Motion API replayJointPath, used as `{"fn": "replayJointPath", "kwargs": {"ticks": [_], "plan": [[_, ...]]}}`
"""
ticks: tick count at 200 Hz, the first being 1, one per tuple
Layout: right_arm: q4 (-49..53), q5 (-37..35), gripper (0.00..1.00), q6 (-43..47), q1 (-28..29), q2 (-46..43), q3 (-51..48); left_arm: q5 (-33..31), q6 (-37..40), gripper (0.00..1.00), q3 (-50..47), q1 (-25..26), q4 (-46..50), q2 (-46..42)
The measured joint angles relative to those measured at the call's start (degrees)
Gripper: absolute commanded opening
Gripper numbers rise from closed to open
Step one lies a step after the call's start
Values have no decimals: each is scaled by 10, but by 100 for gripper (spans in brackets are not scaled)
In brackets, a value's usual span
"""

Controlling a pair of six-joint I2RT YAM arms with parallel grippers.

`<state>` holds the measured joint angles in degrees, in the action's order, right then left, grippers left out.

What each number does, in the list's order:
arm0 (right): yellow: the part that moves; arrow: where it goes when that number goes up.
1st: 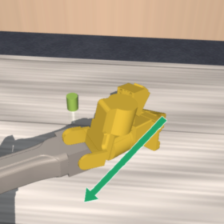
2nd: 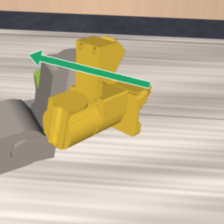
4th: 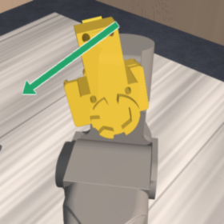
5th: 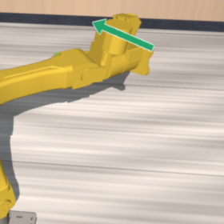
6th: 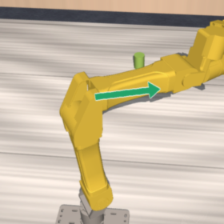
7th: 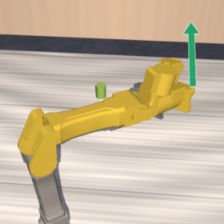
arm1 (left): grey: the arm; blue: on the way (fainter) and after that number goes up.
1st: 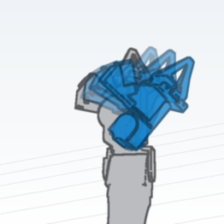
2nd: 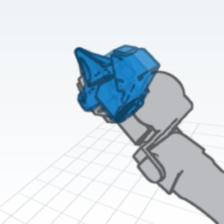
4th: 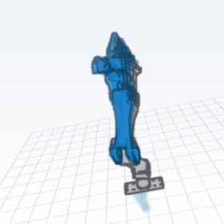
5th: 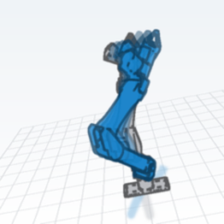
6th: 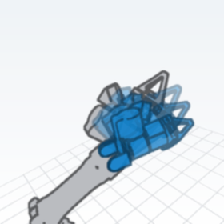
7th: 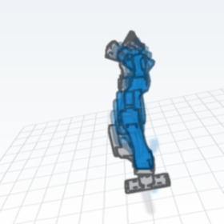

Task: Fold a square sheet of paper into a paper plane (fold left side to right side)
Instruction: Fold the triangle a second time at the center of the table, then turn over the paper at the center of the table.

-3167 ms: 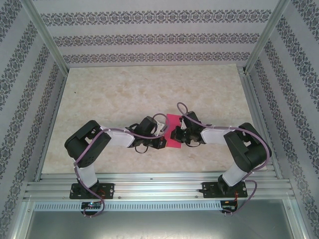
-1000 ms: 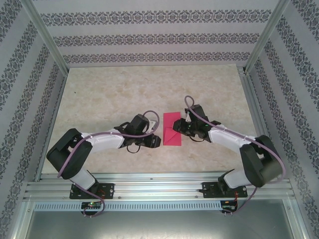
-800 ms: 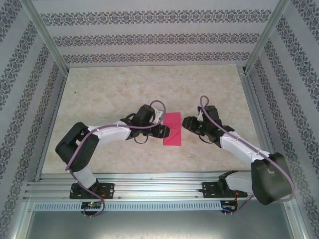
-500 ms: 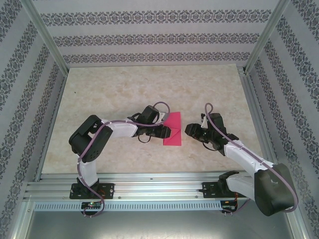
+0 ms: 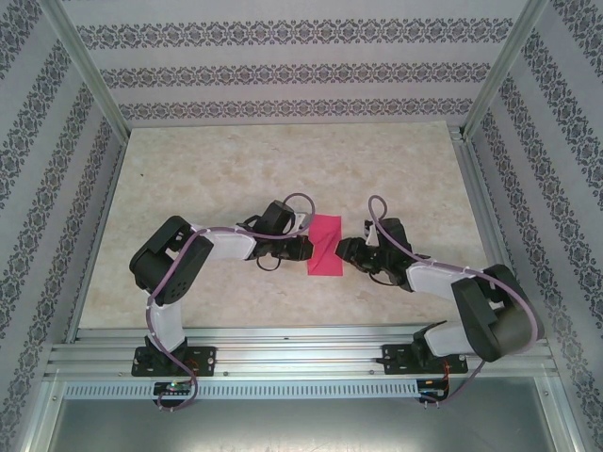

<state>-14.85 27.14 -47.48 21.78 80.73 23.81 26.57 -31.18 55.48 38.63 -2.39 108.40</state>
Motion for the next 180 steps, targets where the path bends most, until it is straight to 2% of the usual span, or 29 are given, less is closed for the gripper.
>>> {"fn": "replayJointPath", "kwargs": {"ticks": [47, 92, 123, 180], "plan": [[-52, 2, 47, -31, 23, 66, 44, 2, 0, 10, 0, 0, -11, 0], [-62, -2, 43, -49, 29, 115, 63, 6, 0, 11, 0, 0, -11, 0], [-57, -11, 37, -56, 30, 125, 65, 6, 0, 12, 0, 0, -11, 0], [-12, -32, 39, -58, 30, 114, 72, 7, -3, 14, 0, 0, -12, 0]]}}
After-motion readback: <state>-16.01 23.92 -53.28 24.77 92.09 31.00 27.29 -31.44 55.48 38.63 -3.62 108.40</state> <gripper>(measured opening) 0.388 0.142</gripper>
